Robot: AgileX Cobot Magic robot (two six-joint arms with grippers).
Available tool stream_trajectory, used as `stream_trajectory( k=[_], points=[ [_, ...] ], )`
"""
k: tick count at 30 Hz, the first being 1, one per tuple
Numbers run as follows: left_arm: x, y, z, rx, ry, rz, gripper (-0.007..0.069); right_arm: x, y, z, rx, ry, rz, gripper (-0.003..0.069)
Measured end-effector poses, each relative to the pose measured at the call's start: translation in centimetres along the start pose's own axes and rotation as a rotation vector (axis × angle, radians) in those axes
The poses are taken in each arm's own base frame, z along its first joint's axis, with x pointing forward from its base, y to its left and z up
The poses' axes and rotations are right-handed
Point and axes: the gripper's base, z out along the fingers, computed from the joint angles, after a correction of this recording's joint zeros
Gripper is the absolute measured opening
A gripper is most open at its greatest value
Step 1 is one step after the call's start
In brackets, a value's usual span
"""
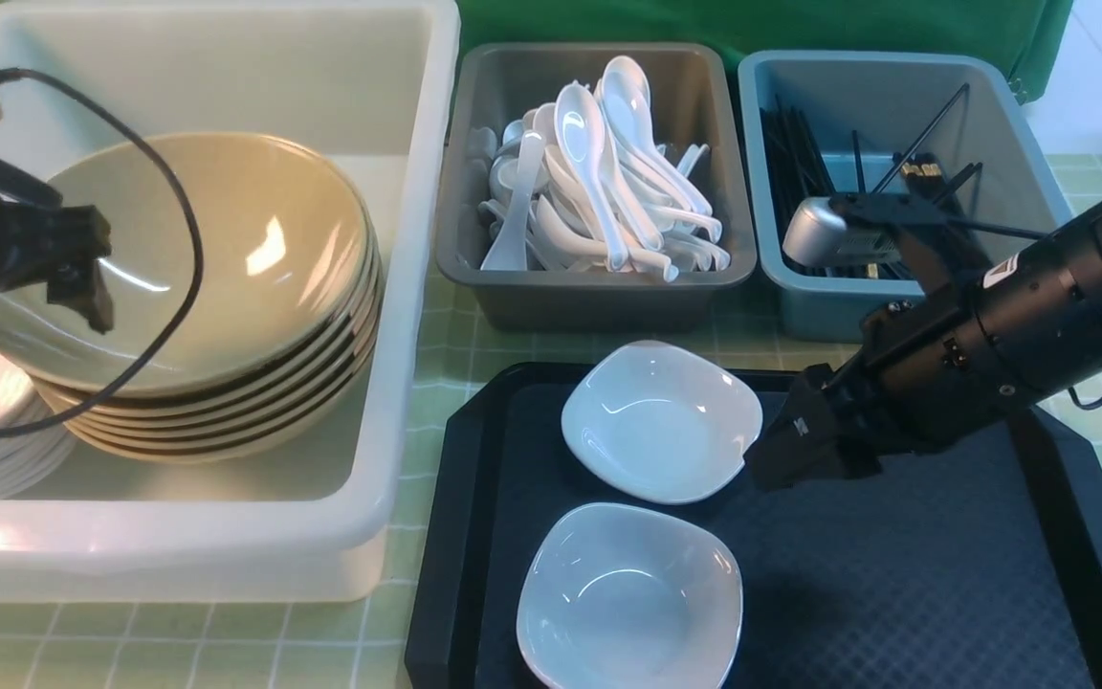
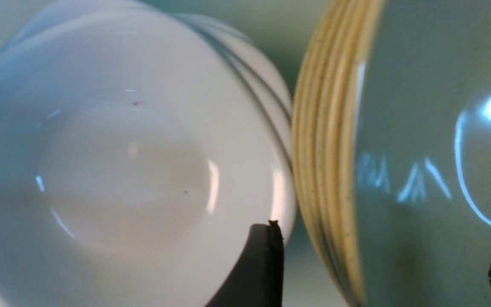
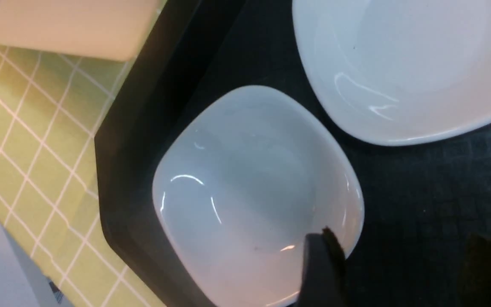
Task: On green table put chopsticks spoon bowls plates into blue grey white boxes.
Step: 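Place the tan bowl onto the bowl stack in the left bin with the left gripper, then reach for and grasp the small white dish on the black tray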
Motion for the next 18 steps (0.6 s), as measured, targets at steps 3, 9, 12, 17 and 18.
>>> stream_trajectory(
  k=[3,9,12,17,18],
  points=[
    [0.0,0.0,-0.2,0.001,-0.006,-0.008,0.0651,-0.1,-0.1,0.0,0.006,-0.013,0.0,0.0424],
    [0.6,0.0,-2.5,0.013,-0.044,-0.012,0.0651,-0.6,-0.5,0.4,0.03,-0.055,0.032,0.0424],
    [1.1,0.2,-4.5,0.005,-0.101,-0.005,0.065,-0.8,-1.0,1.3,0.035,-0.044,0.078,0.0424],
    [2.2,-0.3,-7.7,0.056,-0.181,0.032,0.0647,-0.9,-2.1,3.2,0.046,-0.02,0.179,0.0424],
    [3.0,-1.4,-9.3,0.116,-0.225,0.103,0.0643,-1.1,-2.7,4.2,0.047,-0.026,0.244,0.0424]
  ],
)
